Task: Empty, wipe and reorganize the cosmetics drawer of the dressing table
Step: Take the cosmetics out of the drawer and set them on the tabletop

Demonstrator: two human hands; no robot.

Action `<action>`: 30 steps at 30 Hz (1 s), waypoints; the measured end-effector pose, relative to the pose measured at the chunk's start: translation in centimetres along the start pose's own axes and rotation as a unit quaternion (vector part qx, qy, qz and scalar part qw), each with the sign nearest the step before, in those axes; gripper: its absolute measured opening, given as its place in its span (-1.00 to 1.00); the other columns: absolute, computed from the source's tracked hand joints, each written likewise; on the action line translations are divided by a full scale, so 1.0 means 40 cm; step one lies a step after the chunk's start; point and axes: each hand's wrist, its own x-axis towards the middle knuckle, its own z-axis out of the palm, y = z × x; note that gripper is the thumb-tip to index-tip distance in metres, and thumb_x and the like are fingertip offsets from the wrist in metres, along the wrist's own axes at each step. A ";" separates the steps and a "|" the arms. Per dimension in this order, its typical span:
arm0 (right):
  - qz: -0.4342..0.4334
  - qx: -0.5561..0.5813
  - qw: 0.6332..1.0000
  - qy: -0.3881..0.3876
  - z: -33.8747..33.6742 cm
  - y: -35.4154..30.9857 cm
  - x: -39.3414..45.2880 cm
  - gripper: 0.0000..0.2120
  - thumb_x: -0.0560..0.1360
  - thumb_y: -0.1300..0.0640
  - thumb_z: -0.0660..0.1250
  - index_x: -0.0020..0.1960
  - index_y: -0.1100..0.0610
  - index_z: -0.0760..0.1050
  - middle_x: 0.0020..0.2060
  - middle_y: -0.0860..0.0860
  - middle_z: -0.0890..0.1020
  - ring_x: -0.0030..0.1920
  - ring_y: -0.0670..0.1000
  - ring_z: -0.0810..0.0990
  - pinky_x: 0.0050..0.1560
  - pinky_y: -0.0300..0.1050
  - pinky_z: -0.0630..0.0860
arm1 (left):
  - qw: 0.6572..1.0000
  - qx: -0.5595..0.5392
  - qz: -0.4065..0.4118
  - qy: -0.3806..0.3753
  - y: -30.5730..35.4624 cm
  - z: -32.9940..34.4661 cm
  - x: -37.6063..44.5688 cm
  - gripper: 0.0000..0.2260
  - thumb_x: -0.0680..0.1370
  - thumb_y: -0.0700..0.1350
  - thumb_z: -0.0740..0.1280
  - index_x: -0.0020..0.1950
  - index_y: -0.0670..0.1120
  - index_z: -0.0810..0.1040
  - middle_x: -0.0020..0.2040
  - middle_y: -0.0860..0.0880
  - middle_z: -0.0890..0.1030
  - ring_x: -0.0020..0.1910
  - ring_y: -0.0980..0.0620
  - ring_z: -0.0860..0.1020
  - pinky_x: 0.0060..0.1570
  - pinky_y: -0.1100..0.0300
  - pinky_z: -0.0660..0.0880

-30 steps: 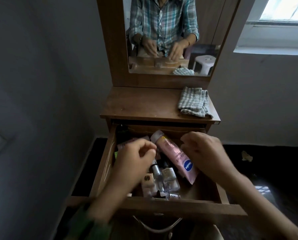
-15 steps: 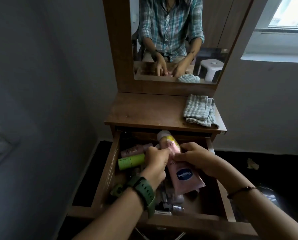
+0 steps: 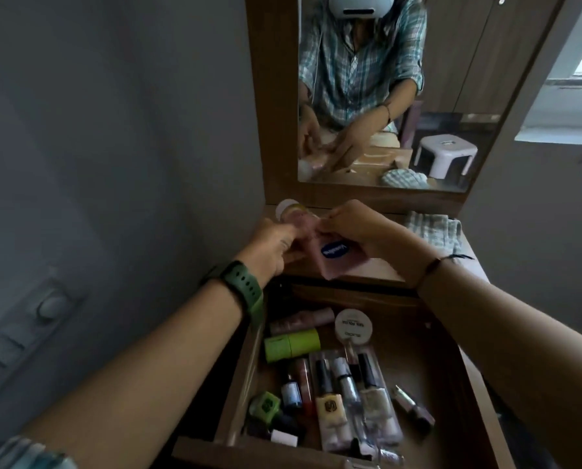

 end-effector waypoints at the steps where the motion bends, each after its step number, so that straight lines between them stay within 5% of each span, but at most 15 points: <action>1: 0.016 0.005 1.000 0.008 0.019 -0.002 0.031 -0.78 0.46 0.20 0.35 0.04 0.32 0.56 -0.12 0.17 0.63 -0.13 0.07 0.61 -0.07 -0.05 0.57 | 1.000 0.019 0.006 0.009 0.009 -0.010 0.028 -0.58 0.48 -0.36 0.32 0.34 -0.30 0.37 0.19 -0.23 0.54 -0.05 -0.11 0.55 -0.44 0.17 0.48; 4: 0.031 -0.006 0.999 0.021 0.072 0.000 0.097 -0.73 0.43 0.17 0.36 0.08 0.29 0.51 -0.01 0.19 0.63 -0.02 0.13 0.63 0.07 0.05 0.59 | 0.998 0.059 0.005 0.027 0.023 -0.044 0.099 -0.84 0.48 -0.37 0.30 0.05 -0.28 0.52 -0.07 -0.17 0.56 -0.23 -0.06 0.53 -0.34 0.15 0.50; 7: 0.011 -0.064 0.997 0.044 0.104 -0.001 0.121 -0.69 0.43 0.10 0.37 0.09 0.26 0.48 0.02 0.16 0.62 0.01 0.14 0.62 0.07 0.07 0.59 | 0.992 0.111 0.042 0.044 0.018 -0.065 0.153 -0.88 0.46 -0.36 0.32 -0.22 -0.17 0.51 -0.03 -0.19 0.56 -0.08 -0.11 0.55 -0.15 0.07 0.52; 10: -0.019 -0.116 0.991 0.063 0.117 -0.014 0.125 -0.71 0.46 0.05 0.34 0.06 0.23 0.48 0.01 0.15 0.60 0.03 0.16 0.62 -0.07 -0.01 0.59 | 0.981 0.158 0.089 0.067 0.023 -0.066 0.175 -0.96 0.47 -0.28 0.35 -0.10 -0.20 0.57 -0.08 -0.16 0.58 -0.11 -0.07 0.54 -0.30 0.17 0.50; 14: -0.031 -0.157 0.986 0.055 0.125 -0.020 0.129 -0.78 0.48 -0.01 0.30 -0.10 0.15 0.42 -0.13 0.10 0.55 -0.10 0.12 0.60 -0.28 -0.11 0.51 | 0.965 0.213 0.127 0.083 0.024 -0.068 0.172 -0.93 0.46 -0.21 0.38 -0.09 -0.19 0.60 -0.13 -0.12 0.59 -0.14 -0.05 0.57 -0.17 0.10 0.55; 18: -0.132 -0.154 0.955 0.216 0.097 0.020 0.061 -0.79 0.51 0.06 0.24 -0.15 0.20 0.50 -0.24 0.02 0.57 -0.23 0.03 0.54 -0.23 -0.06 0.45 | 0.911 0.250 0.288 0.157 0.000 -0.087 0.060 -0.89 0.51 -0.28 0.27 -0.05 -0.11 0.54 -0.16 0.00 0.54 -0.18 0.08 0.49 -0.10 0.23 0.52; 20: -0.193 -0.144 0.935 0.261 0.081 0.067 -0.009 -0.83 0.49 0.17 0.23 -0.25 0.18 0.47 -0.40 -0.07 0.49 -0.38 -0.08 0.43 -0.34 -0.14 0.30 | 0.910 0.226 0.329 0.115 -0.058 -0.115 -0.028 -0.82 0.51 -0.30 0.28 -0.06 -0.04 0.56 -0.22 0.11 0.54 -0.26 0.22 0.50 -0.19 0.44 0.46; 23: -0.220 -0.196 0.945 0.144 0.105 0.166 -0.084 -0.87 0.45 0.26 0.28 -0.22 0.22 0.59 -0.35 0.02 0.62 -0.34 -0.01 0.53 -0.30 -0.16 0.39 | 0.907 0.335 0.256 0.001 -0.162 -0.144 -0.142 -0.77 0.50 -0.26 0.32 -0.12 0.09 0.59 -0.21 0.09 0.62 -0.27 0.24 0.56 -0.22 0.44 0.47; 27: -0.201 -0.346 0.913 -0.075 0.171 0.267 -0.082 -0.77 0.43 0.19 0.32 0.08 0.16 0.58 0.02 0.10 0.65 0.04 0.10 0.60 0.03 -0.10 0.49 | 0.781 0.599 0.140 -0.109 -0.263 -0.110 -0.132 -0.71 0.49 -0.23 0.29 0.21 -0.12 0.52 0.13 -0.10 0.57 0.14 -0.09 0.55 0.13 0.10 0.50; 30: -0.217 -0.413 0.879 -0.097 0.190 0.269 -0.057 -0.73 0.49 0.13 0.28 0.17 0.16 0.50 0.11 0.11 0.58 0.12 0.12 0.56 0.06 -0.02 0.51 | 0.684 0.715 0.116 -0.089 -0.288 -0.061 -0.115 -0.61 0.49 -0.35 0.21 0.33 -0.24 0.37 0.26 -0.19 0.40 0.28 -0.19 0.37 0.26 -0.01 0.40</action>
